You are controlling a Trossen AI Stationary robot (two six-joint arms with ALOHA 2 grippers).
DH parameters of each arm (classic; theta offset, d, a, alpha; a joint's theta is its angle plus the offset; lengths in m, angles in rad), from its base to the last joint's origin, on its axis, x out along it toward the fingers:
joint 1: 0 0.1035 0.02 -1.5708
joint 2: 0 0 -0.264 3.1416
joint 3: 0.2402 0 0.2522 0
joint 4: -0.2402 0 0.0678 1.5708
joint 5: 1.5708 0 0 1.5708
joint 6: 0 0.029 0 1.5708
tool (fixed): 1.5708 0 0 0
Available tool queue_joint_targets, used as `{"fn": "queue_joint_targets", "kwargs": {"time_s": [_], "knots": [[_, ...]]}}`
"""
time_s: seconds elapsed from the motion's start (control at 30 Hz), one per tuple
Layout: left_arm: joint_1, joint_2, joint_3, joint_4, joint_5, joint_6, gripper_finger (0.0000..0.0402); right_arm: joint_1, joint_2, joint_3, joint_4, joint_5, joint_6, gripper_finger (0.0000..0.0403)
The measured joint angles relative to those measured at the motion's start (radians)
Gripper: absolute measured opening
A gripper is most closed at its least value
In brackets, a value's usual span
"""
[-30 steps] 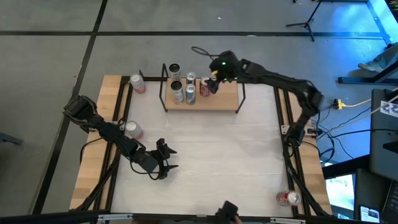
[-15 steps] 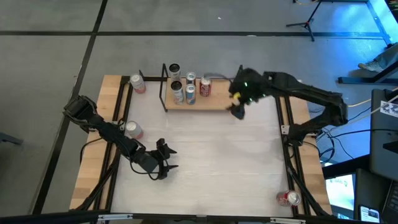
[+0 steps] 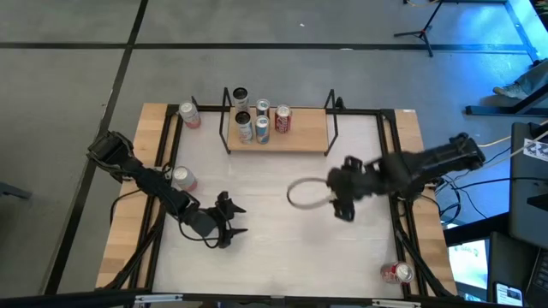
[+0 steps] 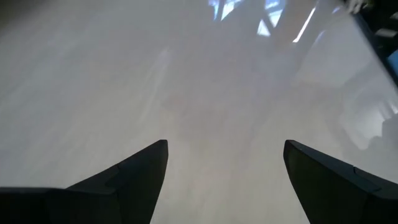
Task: Place canned beverage on shelf
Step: Put the red-black soda can on the shelf aligned with the other red-black soda can
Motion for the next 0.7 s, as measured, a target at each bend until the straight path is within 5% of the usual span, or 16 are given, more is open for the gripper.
{"fn": "queue_joint_targets", "kwargs": {"time_s": [0.2,0.7], "knots": [[-0.007,0.000,0.000,0.101,0.000,0.050,0.0310,0.237,0.007,0.000,-0.111,0.057,0.300,0.0308],[0.022,0.000,0.000,0.137,0.004,0.063,0.0310,0.581,0.037,0.000,-0.046,-0.135,0.977,0.0308]]}}
